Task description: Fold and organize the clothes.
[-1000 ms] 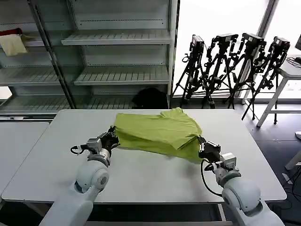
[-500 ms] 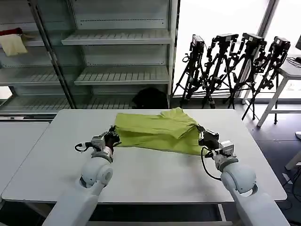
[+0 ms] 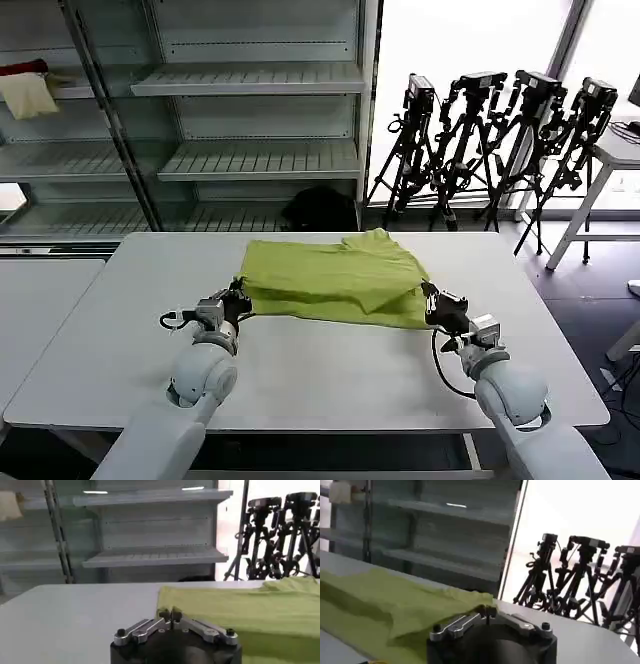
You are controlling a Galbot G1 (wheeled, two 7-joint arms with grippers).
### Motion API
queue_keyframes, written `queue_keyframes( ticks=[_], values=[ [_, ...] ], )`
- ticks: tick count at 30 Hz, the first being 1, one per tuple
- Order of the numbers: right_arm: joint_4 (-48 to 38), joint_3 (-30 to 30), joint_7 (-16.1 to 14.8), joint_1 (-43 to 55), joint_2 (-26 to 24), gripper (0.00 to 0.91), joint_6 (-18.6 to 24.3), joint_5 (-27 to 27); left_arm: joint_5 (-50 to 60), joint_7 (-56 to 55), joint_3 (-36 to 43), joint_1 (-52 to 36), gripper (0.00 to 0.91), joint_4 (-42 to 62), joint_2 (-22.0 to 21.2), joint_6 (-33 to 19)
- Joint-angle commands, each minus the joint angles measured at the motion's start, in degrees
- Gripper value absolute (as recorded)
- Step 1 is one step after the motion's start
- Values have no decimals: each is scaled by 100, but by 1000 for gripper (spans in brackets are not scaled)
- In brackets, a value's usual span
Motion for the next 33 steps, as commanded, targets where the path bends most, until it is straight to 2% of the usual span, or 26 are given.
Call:
queue_keyframes(
  ticks=[1,7,8,9,10,11,15,19,26,28,33],
  values=[
    [-10,24,-36,-176,-30,0,47,-7,143,131,4,57,0,-15,36,32],
    [-77,28,-15,-227,23,0,62,-4,226,249,8,64,20,3,59,69],
    [-84,31,-11,-228,26,0,64,-5,234,284,3,66,343,-2,64,89],
    [-89,42,5,-232,30,10,69,-3,266,324,-5,82,907,-19,84,154],
    [-87,52,21,-238,27,232,68,8,324,360,-7,98,907,-38,105,236],
    [-78,58,38,-245,22,907,64,29,388,361,-4,105,907,-55,115,271],
    [-16,111,146,-258,30,907,-65,142,533,388,-22,120,907,-173,160,526],
    [113,161,257,-280,30,907,-133,242,736,400,-15,110,907,-279,318,535],
    [737,385,658,-486,-124,907,-686,845,586,422,-79,303,907,-748,748,545],
    [924,439,756,-579,-184,907,-783,978,234,419,-136,370,907,-908,798,551],
    [1070,566,1026,-690,-200,907,-1399,1378,-421,528,-207,442,907,-897,754,560]
  ],
)
